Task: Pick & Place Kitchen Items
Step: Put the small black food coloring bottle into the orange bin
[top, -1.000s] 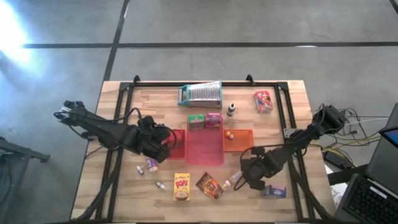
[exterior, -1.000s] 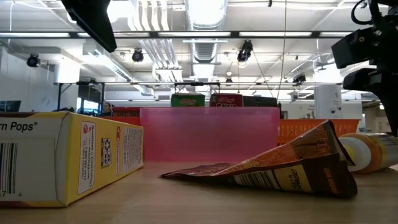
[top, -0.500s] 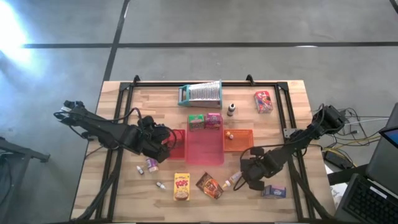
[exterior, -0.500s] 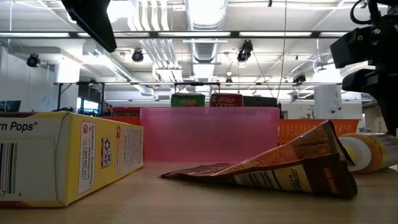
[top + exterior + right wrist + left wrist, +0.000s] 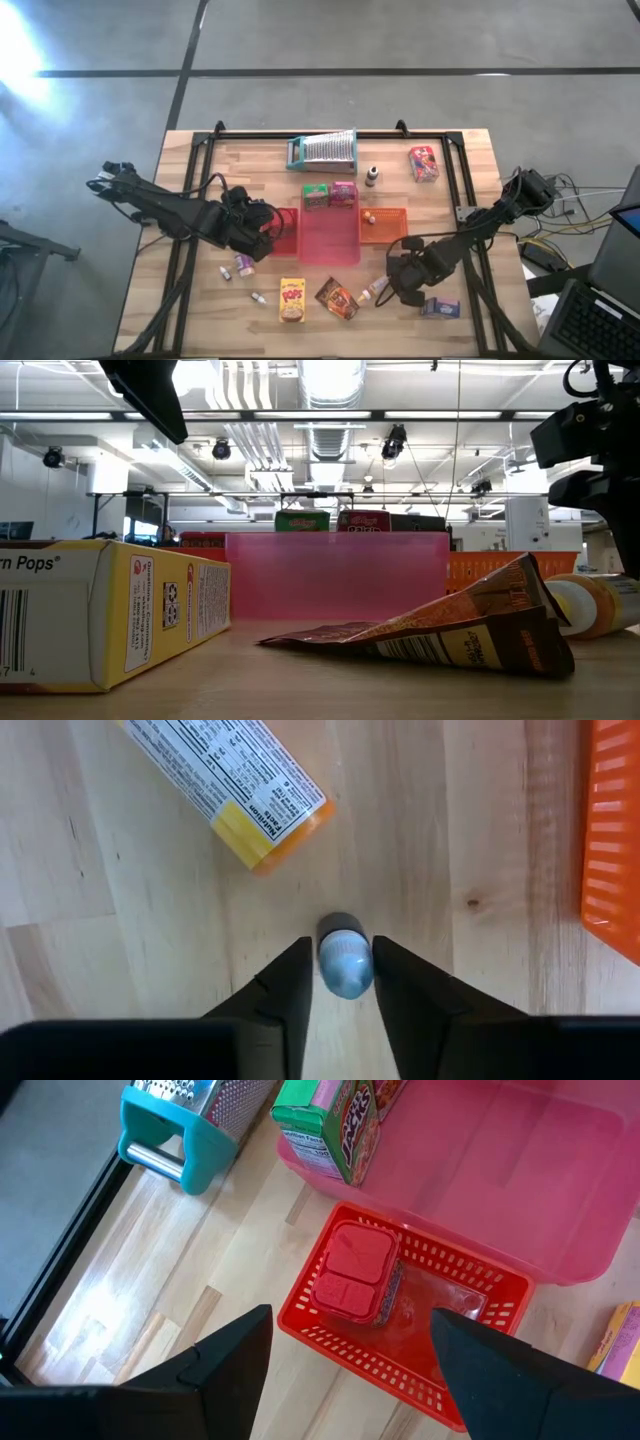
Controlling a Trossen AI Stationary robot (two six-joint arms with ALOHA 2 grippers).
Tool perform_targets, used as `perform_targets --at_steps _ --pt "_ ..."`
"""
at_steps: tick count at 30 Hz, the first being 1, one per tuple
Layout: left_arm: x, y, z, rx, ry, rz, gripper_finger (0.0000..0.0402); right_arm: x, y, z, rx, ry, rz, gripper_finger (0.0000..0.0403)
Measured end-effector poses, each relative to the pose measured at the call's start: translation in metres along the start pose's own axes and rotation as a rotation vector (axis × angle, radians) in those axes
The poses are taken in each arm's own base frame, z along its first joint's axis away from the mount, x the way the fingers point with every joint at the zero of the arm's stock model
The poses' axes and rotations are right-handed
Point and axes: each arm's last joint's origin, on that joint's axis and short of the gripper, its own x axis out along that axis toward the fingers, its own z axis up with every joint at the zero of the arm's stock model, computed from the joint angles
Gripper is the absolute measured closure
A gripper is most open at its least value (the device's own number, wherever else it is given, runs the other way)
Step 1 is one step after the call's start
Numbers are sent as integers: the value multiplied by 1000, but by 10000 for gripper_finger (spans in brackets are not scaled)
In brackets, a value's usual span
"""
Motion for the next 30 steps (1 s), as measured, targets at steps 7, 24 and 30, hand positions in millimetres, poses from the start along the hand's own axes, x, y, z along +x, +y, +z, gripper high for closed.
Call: perform_targets --at_steps 7,24,30 --pt "0 0 0 0 0 0 125 0 0 0 -11 -1 0 347" --pt "0 0 0 0 0 0 125 0 0 0 -17 0 0 344" --pt "0 0 0 0 0 0 125 0 0 0 -17 0 -1 329"
